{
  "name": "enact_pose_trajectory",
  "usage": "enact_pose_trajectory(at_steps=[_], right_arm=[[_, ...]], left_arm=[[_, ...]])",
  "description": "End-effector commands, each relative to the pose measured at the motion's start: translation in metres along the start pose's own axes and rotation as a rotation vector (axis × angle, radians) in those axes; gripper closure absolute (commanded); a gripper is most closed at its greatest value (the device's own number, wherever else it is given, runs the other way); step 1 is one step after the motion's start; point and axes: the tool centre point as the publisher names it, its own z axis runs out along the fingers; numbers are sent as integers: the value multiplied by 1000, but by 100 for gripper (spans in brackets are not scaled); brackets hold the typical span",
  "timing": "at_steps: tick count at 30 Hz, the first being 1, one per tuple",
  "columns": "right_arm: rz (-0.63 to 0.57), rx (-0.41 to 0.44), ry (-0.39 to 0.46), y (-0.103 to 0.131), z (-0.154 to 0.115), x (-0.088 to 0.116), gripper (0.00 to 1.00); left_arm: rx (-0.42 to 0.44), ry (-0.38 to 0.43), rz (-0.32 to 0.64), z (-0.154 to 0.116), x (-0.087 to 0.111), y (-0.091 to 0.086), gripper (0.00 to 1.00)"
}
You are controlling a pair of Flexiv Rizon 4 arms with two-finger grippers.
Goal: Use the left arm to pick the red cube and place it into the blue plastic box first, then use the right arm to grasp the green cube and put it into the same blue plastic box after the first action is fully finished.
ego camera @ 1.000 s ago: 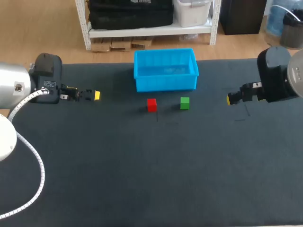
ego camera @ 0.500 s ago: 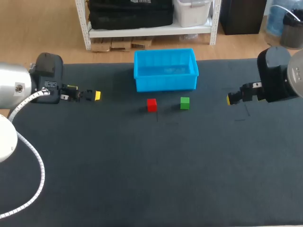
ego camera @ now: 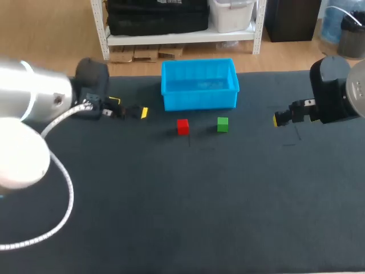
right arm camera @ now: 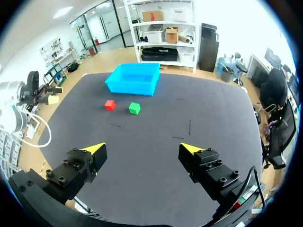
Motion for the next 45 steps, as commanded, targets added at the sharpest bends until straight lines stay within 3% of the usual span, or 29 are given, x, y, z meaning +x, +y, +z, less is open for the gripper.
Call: enact_pose_trajectory(at_steps=[1, 4, 6, 7, 27, 28, 30, 35, 45], right_arm=[[0, 3, -5, 0, 0, 2, 0], [0, 3, -5, 0, 0, 2, 0], [0, 3, -5, 0, 0, 2, 0], [0, 3, -5, 0, 0, 2, 0], [0, 3, -5, 0, 0, 2, 0], [0, 3, -5, 0, 0, 2, 0], [0, 3, -5, 0, 0, 2, 0], [0, 3, -5, 0, 0, 2, 0], [0, 3, -5, 0, 0, 2, 0]], left_arm=[[-294, 221, 5, 13, -19, -9, 0], [-314, 240, -1, 16, -18, -14, 0], [-225, 239, -47, 13, -20, -20, 0], [-205, 196, -64, 11, -22, -23, 0], [-205, 196, -64, 11, -22, -23, 0], [-185, 232, -112, 17, -23, -22, 0], [-252, 247, -137, 23, -22, -23, 0], [-279, 339, -229, 31, -22, -27, 0], [-361, 453, -244, 58, -20, -40, 0]])
